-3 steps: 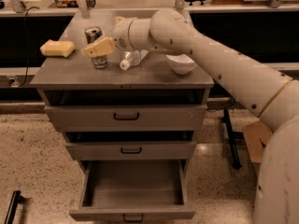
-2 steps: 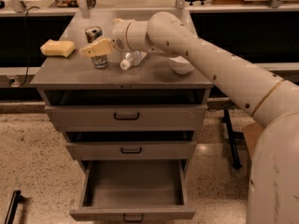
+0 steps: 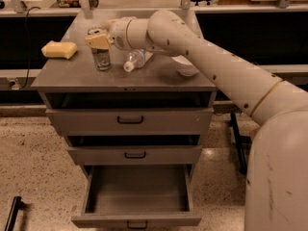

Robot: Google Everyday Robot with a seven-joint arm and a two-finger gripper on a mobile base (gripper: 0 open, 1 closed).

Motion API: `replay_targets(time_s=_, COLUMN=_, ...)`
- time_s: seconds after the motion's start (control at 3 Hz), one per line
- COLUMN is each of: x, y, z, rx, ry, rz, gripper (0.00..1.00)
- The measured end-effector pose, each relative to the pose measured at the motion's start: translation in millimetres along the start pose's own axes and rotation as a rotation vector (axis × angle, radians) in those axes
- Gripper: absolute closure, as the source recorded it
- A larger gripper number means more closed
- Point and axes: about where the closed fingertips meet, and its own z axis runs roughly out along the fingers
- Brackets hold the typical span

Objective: Place redbull can into bottom drawer

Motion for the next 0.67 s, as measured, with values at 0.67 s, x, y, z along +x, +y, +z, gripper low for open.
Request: replay_targets(time_s=0.67, x=4.7, y=16.7, z=-0.2, rx=-0.059, ry=0.029, rz=-0.013, gripper=0.88)
